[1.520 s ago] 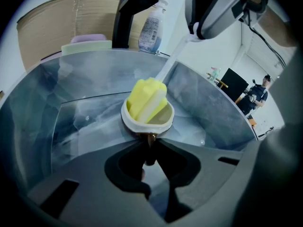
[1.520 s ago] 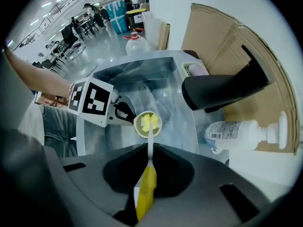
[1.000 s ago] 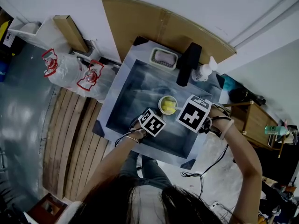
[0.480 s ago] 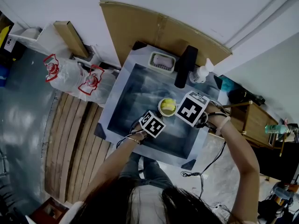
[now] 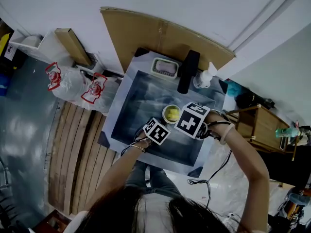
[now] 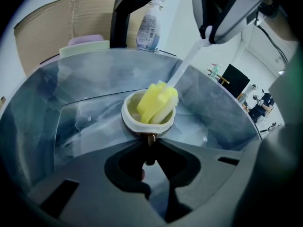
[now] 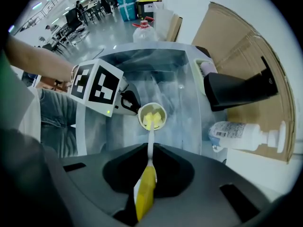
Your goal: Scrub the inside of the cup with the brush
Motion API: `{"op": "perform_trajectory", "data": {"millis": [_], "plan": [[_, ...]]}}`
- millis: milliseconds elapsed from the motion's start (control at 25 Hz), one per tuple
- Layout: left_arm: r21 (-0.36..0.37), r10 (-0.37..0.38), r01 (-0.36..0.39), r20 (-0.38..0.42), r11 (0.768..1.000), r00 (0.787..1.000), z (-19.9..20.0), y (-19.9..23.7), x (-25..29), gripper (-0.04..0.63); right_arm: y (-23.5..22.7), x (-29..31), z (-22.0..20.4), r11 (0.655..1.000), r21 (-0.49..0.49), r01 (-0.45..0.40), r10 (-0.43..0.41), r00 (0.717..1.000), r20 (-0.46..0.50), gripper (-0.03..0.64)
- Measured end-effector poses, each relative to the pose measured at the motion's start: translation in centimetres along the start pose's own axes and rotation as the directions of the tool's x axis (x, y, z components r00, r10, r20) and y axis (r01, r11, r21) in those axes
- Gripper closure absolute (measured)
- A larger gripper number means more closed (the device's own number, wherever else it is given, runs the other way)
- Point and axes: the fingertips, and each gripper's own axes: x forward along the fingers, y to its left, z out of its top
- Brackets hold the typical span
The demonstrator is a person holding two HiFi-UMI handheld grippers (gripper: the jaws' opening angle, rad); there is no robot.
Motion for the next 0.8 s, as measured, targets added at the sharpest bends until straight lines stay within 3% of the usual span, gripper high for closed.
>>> {"op": "perform_trajectory", "data": {"millis": [240,600,800], "plan": [[0.015,0.018,-0.018,0.002,1.000,1.000,0.2,0.0,-0.1,0.527,0.0,-0.3,0.3,0.990,0.104,-0.094,0.084,0.992,0.096,0.568],[0.013,0.035,-0.035,-0.028,0.999,0.999,0.0,0.1,-0.1,0.526,-0.8,-0.7,-0.4,0.967,0.219,-0.130,0.080,0.972,0.223,0.568],[-0.041,0.016,-0.018,-0.041,0.999,0.999,0.3,0.1,-0.9,0.525,-1.1,-1.3,-1.4,0.952,0.273,-0.136,0.055,0.957,0.285,0.568]]}}
